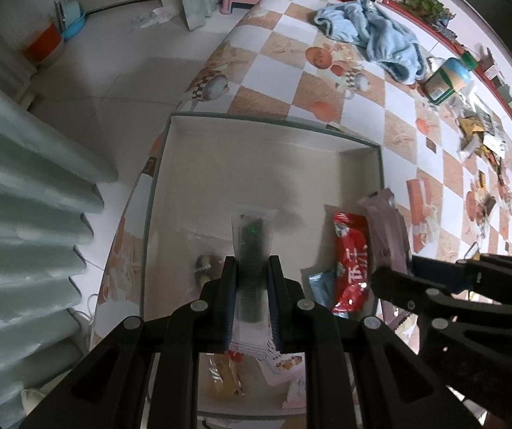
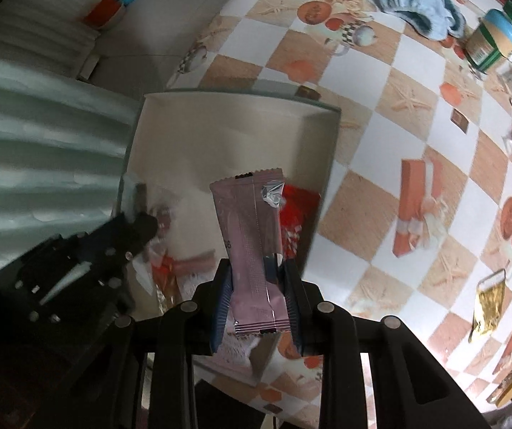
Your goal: Organize snacks
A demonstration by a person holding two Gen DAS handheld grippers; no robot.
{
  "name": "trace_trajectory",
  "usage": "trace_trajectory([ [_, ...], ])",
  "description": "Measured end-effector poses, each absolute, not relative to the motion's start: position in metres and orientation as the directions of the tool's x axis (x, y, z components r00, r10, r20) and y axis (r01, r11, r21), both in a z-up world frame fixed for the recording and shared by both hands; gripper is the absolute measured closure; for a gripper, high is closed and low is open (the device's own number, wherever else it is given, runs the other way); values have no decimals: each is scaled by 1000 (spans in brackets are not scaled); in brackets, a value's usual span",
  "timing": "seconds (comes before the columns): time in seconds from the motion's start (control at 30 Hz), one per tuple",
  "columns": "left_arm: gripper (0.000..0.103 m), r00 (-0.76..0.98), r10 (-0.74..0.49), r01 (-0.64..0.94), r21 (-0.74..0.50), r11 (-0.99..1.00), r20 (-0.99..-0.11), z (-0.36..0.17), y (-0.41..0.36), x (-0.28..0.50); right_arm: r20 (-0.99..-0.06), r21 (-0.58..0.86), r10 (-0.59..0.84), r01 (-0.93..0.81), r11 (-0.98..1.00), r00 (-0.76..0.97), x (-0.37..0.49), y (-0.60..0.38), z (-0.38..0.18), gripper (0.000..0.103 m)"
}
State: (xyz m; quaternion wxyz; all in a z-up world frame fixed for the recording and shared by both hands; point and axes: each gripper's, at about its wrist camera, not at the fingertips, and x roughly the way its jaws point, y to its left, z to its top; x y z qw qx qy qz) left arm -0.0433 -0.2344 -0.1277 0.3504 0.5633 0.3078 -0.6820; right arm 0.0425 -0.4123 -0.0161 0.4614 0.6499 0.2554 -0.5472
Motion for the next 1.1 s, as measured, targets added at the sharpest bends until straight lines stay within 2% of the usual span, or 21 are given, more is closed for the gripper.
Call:
trace_trajectory([
  [0.7, 84, -22, -112, 824, 45, -565, -993, -161, -243, -47, -927, 376, -183, 814, -443, 328, 42, -449, -53, 73],
  [0.8, 77, -17, -121, 822, 55, -567, -993, -159, -243, -48, -925, 380, -178, 806, -453, 336, 39, -450, -58, 73],
  [0.87, 63, -22, -118, 821, 50, -568, -993, -158, -241, -49, -924, 383, -178, 805, -453, 339, 37, -448, -58, 72],
  [0.9, 48, -23, -120, 822, 50, -567, -992, -157, -241, -48, -923, 385, -180, 805, -452, 340, 37, -447, -57, 71],
  [0.93, 36, -23, -126, 823, 53, -565, -992, -155, -240, -48, -923, 385, -180, 806, -449, 340, 36, -444, -56, 53],
  [0.97, 33, -24, -135, 825, 56, -563, -991, -152, -239, -48, -924, 383, -184, 806, -451, 336, 32, -444, -54, 29],
  [1.0, 30, -31, -142, 824, 56, -563, -989, -149, -237, -48, -924, 382, -200, 807, -450, 326, 30, -442, -51, 24],
  [1.1, 25, -28, -142, 817, 59, -574, -989, -143, -232, -49, -923, 383, -221, 810, -443, 316, 28, -437, -43, 23],
])
